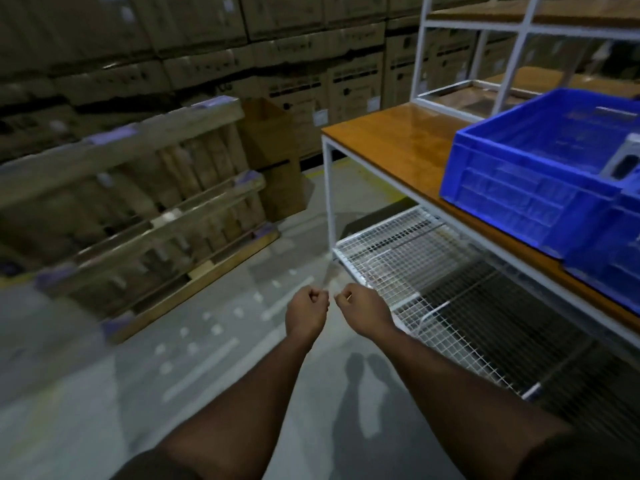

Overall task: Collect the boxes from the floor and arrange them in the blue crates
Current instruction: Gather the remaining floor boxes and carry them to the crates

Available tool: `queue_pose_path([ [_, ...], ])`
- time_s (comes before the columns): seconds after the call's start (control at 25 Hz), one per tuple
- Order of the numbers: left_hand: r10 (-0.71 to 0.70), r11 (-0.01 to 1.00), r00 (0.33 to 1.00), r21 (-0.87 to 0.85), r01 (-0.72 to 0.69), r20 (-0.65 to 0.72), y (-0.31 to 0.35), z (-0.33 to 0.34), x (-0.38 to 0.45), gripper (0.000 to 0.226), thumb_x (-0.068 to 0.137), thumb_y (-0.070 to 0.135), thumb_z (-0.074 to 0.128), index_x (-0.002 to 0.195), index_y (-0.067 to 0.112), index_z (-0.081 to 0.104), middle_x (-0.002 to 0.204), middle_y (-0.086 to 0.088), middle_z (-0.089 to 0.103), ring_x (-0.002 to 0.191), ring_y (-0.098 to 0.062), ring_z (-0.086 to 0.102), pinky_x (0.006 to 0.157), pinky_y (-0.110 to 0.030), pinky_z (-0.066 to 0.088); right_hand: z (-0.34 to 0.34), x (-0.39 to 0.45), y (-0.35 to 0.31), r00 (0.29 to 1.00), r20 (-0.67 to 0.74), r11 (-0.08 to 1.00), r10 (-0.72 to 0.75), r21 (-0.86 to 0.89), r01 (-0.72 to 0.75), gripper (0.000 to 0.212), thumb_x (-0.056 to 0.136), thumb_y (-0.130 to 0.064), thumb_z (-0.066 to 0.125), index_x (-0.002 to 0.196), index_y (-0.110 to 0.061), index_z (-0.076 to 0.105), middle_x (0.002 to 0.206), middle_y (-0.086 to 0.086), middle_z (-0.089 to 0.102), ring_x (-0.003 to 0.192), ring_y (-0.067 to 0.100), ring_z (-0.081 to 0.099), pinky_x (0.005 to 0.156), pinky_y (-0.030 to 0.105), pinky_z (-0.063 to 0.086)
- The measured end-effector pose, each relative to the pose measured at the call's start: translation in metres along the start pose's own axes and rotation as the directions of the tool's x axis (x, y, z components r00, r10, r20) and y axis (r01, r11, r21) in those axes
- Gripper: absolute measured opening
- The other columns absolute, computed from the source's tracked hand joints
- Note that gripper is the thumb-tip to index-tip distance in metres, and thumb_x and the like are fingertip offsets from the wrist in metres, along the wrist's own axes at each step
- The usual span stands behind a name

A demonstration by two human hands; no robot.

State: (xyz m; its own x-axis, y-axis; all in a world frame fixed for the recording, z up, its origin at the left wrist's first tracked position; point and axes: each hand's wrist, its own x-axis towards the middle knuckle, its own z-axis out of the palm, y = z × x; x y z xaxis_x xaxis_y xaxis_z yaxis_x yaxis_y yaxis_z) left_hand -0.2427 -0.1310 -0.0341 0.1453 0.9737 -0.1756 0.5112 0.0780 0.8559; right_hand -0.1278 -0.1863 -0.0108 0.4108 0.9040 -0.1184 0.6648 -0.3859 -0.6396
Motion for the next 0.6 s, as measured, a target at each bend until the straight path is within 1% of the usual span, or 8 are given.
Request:
queue_pose_path([
  [0.2,-0.093,0.996,0.994,0.002,0.093,-0.066,-0.082,-0.075,-0.039,0.017,0.092,0.033,0.056,0.085,0.020,0.066,0.083,0.003,0.071,0.081,-0.017,0.069,0.081,-0.045,0.058,0.074,-0.057,-0.053,0.987,0.151,0.997,-0.051,-0.052,0.059,0.023,0.095,-0.038,0.049,0.088,-0.019,0.062,0.091,-0.001,0.067,0.082,0.020,0.061,0.065,0.029,0.043],
  [0.36,-0.148,0.988,0.982,-0.055,0.143,-0.114,-0.132,-0.128,-0.072,0.014,0.092,0.029,0.058,0.085,0.021,0.067,0.082,0.004,0.071,0.080,-0.015,0.069,0.080,-0.043,0.059,0.128,-0.099,-0.093,0.967,0.226,0.990,-0.113,-0.060,0.130,0.028,0.096,-0.040,0.047,0.095,-0.019,0.065,0.093,-0.002,0.068,0.081,0.017,0.060,0.065,0.028,0.042],
  [0.48,-0.220,0.974,0.956,-0.097,0.205,-0.195,-0.168,-0.168,-0.096,0.015,0.092,0.029,0.057,0.084,0.021,0.067,0.080,0.006,0.071,0.079,-0.014,0.069,0.079,-0.041,0.058,0.165,-0.120,-0.123,0.938,0.293,0.973,-0.184,-0.082,0.216,0.027,0.096,-0.039,0.047,0.094,-0.019,0.065,0.093,-0.002,0.069,0.081,0.017,0.060,0.066,0.029,0.044],
  [0.6,-0.304,0.951,0.906,-0.149,0.271,-0.294,-0.199,-0.204,-0.121,0.016,0.093,0.029,0.057,0.084,0.022,0.066,0.081,0.006,0.072,0.079,-0.013,0.069,0.079,-0.039,0.057,0.196,-0.137,-0.155,0.888,0.372,0.941,-0.269,-0.095,0.325,0.024,0.096,-0.040,0.047,0.092,-0.021,0.062,0.093,-0.003,0.068,0.080,0.017,0.059,0.067,0.029,0.044],
])
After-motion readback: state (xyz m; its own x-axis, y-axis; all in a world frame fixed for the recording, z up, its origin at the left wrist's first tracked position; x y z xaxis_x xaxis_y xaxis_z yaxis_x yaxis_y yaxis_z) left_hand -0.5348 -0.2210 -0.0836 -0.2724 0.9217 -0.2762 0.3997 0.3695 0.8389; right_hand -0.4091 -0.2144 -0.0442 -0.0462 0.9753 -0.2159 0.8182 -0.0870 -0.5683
